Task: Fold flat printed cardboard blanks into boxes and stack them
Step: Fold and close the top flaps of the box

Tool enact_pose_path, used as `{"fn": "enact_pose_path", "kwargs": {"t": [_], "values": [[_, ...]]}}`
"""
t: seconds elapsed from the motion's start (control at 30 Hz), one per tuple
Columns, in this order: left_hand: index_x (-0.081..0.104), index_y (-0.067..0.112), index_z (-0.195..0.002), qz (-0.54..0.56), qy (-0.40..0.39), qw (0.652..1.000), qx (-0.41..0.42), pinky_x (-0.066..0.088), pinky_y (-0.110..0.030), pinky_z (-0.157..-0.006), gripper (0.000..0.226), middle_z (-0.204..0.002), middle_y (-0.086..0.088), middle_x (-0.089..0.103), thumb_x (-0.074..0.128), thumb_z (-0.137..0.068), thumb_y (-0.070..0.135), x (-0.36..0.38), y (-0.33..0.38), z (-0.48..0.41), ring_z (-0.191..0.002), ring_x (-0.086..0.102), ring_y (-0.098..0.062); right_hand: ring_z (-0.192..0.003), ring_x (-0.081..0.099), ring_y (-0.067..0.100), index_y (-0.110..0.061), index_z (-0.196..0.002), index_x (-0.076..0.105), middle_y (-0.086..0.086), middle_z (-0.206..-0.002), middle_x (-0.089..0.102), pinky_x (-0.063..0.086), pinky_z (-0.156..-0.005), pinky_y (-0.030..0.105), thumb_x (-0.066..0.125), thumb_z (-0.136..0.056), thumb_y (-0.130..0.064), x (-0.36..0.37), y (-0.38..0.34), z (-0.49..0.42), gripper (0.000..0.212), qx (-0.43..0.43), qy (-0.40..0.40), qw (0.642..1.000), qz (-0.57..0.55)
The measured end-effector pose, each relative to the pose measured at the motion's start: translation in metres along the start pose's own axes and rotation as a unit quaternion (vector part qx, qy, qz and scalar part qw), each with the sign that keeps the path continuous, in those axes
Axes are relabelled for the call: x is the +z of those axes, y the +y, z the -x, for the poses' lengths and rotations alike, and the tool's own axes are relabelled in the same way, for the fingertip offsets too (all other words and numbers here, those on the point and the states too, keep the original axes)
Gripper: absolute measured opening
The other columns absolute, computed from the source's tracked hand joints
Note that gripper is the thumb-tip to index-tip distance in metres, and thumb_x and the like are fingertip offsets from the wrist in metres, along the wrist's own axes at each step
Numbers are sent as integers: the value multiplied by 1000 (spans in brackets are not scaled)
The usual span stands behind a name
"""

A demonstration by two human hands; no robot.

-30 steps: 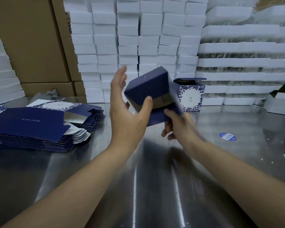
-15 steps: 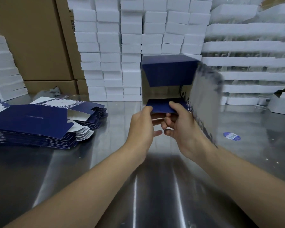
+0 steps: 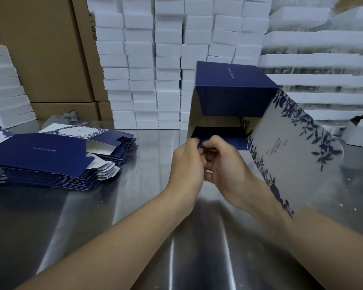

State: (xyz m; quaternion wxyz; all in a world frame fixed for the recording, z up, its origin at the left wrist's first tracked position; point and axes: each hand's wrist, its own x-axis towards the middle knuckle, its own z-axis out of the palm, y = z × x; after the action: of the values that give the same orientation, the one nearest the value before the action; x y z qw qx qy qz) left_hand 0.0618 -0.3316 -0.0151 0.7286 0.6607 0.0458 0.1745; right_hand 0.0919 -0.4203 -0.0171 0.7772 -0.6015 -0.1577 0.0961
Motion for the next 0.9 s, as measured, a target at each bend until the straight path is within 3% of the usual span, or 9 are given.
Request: {"fn": "enact_pose_path", "kwargs": {"t": [0.17,0.27,0.4,0.53,0.7,0.9], "values": [[53,15,-68,13,-4,1000,-8,47,-17,-48,41,-51,6,49,42,-106,26,0,1,1,-43,49,-4,-49,48,10,-17,-51,59,2,-56,46,47,-47,23,53,-93,-16,4,-1,2,43,-23,18,999,-13],[47,28,-45,27,-17,999,-14,44,-17,-45,64,-46,7,41,44,-109,37,0,3,3,-38,42,-4,-48,46,11,-18,-52,59,2,-57,43,47,-47,24,53,-94,-18,6,-5,4,42,-12,-14,1000,-19],[46,25,-31,18,-10,1000,-23,37,-12,-39,81,-40,9,41,39,-111,36,2,3,3,-34,41,-3,-52,45,13,-18,-55,59,1,-57,44,47,-51,25,56,-91,-23,5,-4,4,37,2,-17,1000,22],[50,22,-45,46,7,998,-50,44,-20,-46,69,-44,3,49,38,-110,39,2,2,0,-35,46,-7,-48,47,14,-17,-55,64,2,-56,47,42,-57,31,52,-93,-23,5,-3,4,41,9,8,1000,-24],[48,13,-64,55,4,996,-67,54,-38,-75,54,-47,0,48,37,-110,39,3,2,1,-38,44,-10,-45,39,15,-9,-63,55,3,-52,39,46,-47,24,45,-94,-15,6,-3,4,33,0,30,999,-10],[53,12,-62,52,14,997,-58,50,-31,-63,58,-50,-3,54,37,-110,40,0,2,-1,-42,51,-12,-45,41,14,-12,-64,58,0,-51,41,43,-49,25,47,-96,-21,6,-3,2,35,-6,39,999,6]]}}
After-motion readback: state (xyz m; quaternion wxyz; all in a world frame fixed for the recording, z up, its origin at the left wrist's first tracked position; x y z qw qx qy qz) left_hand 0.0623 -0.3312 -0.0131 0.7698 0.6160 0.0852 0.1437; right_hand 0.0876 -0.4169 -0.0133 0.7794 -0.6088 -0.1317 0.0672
